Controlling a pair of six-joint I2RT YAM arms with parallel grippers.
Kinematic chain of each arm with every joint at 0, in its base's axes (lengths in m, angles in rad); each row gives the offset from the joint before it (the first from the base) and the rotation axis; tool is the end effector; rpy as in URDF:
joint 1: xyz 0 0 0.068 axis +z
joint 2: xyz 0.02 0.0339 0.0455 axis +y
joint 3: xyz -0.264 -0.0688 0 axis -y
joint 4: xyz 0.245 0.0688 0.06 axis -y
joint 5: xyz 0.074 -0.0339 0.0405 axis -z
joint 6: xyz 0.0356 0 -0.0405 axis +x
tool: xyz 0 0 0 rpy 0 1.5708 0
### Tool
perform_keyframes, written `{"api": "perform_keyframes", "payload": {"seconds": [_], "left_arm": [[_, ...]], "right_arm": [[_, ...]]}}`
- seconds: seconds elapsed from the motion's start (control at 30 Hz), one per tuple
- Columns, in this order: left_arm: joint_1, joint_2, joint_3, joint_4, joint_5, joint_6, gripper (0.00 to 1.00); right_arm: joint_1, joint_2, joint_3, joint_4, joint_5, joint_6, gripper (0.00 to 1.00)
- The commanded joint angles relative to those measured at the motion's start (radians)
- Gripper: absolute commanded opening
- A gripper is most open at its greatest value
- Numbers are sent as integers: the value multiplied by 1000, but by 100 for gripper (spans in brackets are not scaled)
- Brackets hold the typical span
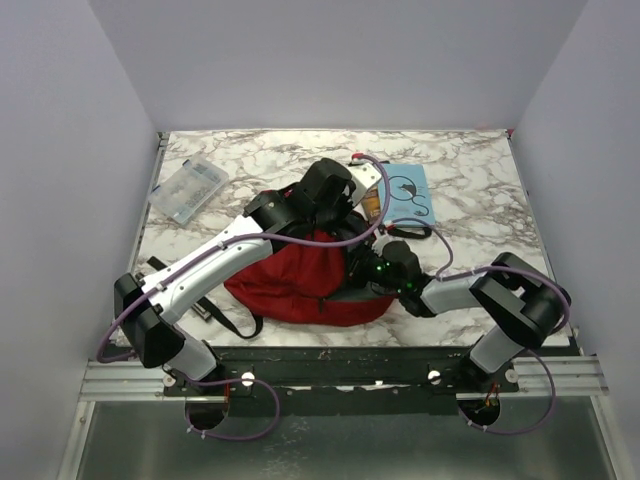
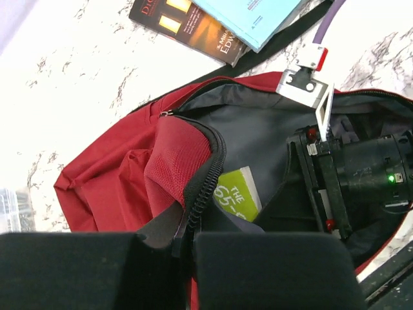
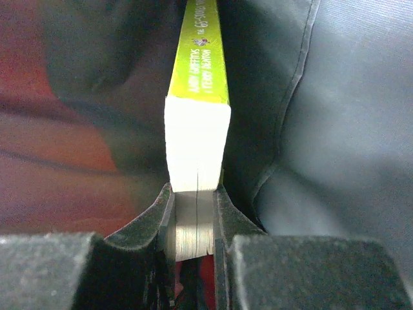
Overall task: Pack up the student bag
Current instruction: Place the book in the student bag.
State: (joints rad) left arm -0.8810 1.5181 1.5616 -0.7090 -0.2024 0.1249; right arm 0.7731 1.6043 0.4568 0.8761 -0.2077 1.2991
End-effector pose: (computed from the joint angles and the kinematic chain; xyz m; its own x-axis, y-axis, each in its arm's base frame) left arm 0.2180 -0.2530 0.3805 -0.3083 0.5654 -0.7650 0.6988 0.6802 0.2211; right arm 0.2018 0.2071 0.1494 -0.8468 0.4908 -0.2053 -0.0367 0.3311 0.9429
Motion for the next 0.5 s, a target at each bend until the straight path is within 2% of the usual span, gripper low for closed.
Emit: {"api": "perform_keyframes", "payload": {"seconds": [0.0,0.07,0.1,0.17,0.2,0.27,0.47], "left_arm": [[-6,-102,-89,115,38,74,0],[-7,-146,-150,166,92,82,0],[-7,-164,-183,192,118,84,0],[-10,-204,-243,247,129,76,0],[-9,-223,-268,273,123,69,0],[-9,-256,-332,312,103,49,0],[-6,-326,-528,406,42,-7,0]], "right_arm": [[14,88,55,88,-136,-82,0],[13,217,99,192,-177,-49,1],[8,263,128,210,-196,-45,6],[-6,296,151,175,-208,-78,24],[-16,272,156,99,-205,-119,35],[-34,197,174,-109,-185,-214,49],[-124,-69,171,-554,-165,-426,67]]}}
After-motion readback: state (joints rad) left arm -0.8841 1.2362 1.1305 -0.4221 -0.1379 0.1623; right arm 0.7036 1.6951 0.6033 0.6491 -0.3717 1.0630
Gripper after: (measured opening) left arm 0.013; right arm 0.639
